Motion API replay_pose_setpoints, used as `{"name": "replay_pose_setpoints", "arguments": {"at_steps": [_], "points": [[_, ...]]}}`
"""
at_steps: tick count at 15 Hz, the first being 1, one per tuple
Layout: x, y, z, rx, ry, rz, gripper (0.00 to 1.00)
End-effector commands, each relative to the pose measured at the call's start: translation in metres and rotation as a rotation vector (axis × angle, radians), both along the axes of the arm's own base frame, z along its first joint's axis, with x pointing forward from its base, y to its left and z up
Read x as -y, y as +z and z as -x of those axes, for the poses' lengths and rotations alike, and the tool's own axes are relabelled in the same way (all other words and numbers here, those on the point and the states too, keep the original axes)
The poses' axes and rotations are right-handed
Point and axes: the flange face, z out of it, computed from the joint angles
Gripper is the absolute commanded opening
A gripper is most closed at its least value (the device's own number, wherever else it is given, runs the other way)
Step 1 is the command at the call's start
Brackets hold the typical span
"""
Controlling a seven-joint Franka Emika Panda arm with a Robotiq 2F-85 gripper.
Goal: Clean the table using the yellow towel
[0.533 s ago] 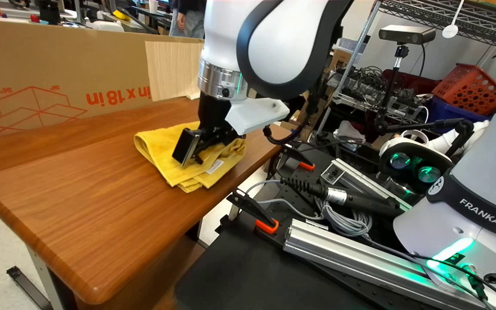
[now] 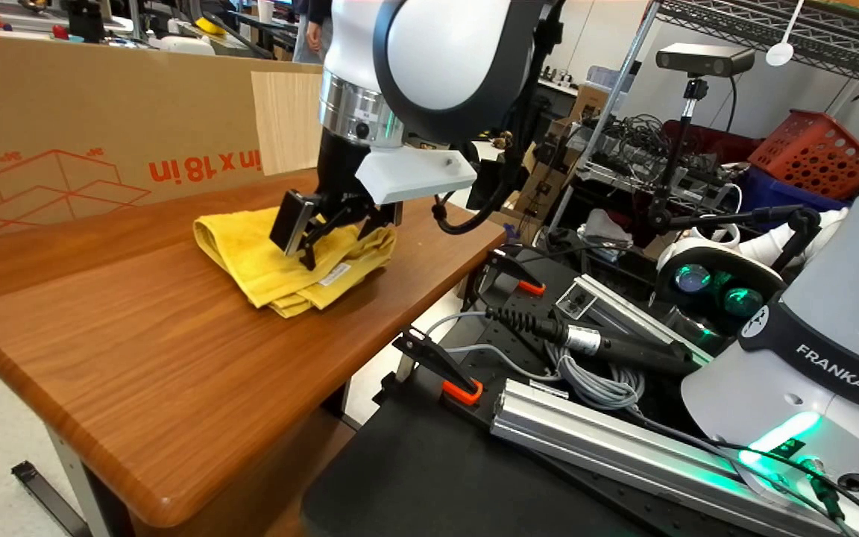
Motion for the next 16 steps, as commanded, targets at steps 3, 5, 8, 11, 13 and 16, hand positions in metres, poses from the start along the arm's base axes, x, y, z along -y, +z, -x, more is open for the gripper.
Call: {"name": "replay_pose_setpoints", "arguments": {"at_steps": [3,5,8,11,13,16], "points": [[0.016,-0.007,-0.019,0.015,-0.070,-0.018,1.00],[0.036,-0.016,-0.028,0.007,-0.119,-0.007,1.00],[0.067,-0.025,-0.040,-0.005,-0.190,0.004,1.00],[0.071,-0.037,-0.047,-0.003,-0.204,0.022,1.00],[0.047,-0.039,-0.046,0.011,-0.165,0.026,1.00],[-0.003,-0.026,-0.038,0.042,-0.083,-0.002,1.00]]}}
